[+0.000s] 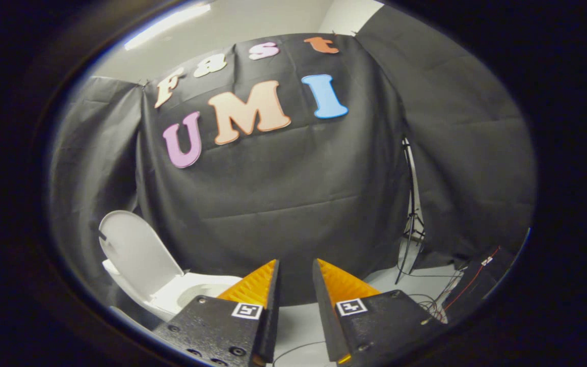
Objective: Open the toilet lid.
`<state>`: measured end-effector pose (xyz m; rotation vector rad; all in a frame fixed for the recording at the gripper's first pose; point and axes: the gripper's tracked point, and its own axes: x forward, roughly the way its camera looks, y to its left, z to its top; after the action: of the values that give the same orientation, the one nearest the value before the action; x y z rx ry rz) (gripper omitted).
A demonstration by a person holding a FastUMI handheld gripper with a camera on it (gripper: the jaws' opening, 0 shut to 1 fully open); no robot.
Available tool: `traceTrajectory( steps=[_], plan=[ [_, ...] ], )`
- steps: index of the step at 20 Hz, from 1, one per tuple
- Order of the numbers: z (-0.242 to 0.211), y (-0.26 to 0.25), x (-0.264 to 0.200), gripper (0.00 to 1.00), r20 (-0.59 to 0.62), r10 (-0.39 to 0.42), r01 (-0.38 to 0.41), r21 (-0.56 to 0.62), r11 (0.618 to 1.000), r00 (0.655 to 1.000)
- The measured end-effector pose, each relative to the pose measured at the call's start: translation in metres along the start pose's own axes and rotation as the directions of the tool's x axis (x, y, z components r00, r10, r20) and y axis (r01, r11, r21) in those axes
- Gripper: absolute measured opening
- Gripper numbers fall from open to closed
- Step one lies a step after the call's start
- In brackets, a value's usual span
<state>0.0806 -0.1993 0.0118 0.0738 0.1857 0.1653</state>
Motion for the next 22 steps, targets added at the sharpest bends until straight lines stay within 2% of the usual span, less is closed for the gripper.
traceTrajectory(
  steps=[2, 5, 9, 12, 16, 19, 22],
  plan=[
    [0.0, 0.002, 0.003, 0.33, -0.005, 0.02, -0.02, -0.013, 1.0, 1.0],
    [-0.006, 0.0, 0.004, 0.31, -0.038, 0.035, -0.036, -0.035, 0.999, 0.999],
    [-0.009, 0.002, -0.017, 0.31, 0.01, 0.104, -0.103, -0.062, 0.993, 0.995],
    [-0.017, -0.005, -0.017, 0.31, -0.018, 0.082, -0.083, -0.057, 0.995, 0.996],
    [-0.024, 0.004, -0.022, 0.31, -0.041, 0.111, -0.114, -0.081, 0.99, 0.993],
    [-0.042, 0.007, -0.03, 0.31, -0.107, 0.111, -0.122, -0.099, 0.988, 0.988],
    [-0.036, 0.01, -0.037, 0.31, -0.074, 0.111, -0.12, -0.126, 0.985, 0.991]
  ],
)
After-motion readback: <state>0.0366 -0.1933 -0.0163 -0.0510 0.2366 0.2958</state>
